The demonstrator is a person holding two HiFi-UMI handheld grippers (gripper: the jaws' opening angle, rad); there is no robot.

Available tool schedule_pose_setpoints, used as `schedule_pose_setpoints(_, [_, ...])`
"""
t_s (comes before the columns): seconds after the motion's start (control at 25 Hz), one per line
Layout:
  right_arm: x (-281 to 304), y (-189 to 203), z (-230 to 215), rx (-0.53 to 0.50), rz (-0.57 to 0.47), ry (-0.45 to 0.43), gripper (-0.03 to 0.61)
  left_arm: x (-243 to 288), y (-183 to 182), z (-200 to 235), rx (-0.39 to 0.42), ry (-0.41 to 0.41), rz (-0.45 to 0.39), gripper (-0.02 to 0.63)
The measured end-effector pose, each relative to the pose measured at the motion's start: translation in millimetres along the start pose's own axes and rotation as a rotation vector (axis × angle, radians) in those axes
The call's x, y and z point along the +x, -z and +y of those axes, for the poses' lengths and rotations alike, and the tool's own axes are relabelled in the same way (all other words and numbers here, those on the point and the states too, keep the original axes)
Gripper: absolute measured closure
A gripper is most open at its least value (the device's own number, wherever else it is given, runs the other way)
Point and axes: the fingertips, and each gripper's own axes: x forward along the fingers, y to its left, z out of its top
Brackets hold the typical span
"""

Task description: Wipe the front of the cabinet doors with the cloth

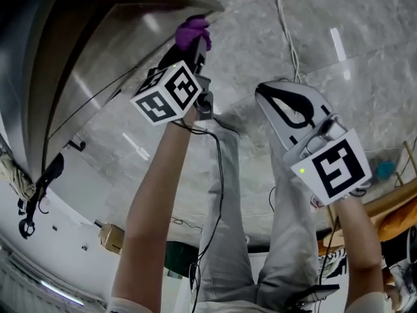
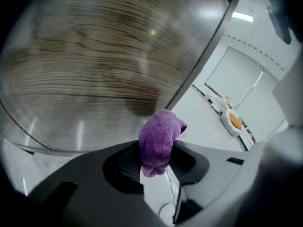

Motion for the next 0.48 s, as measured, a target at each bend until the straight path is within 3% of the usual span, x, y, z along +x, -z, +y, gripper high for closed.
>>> schedule_pose_setpoints(0.28, [-20,16,-50,0.066,-0.01,0.098,0.549,33,-18,-1,0.038,-0.023,0.012,0.468])
schedule_pose_setpoints(0.48, [-19,18,-61,0.062,-0.015,0.124,0.549,31,-5,25,-0.004,-0.047,0.036,0.468])
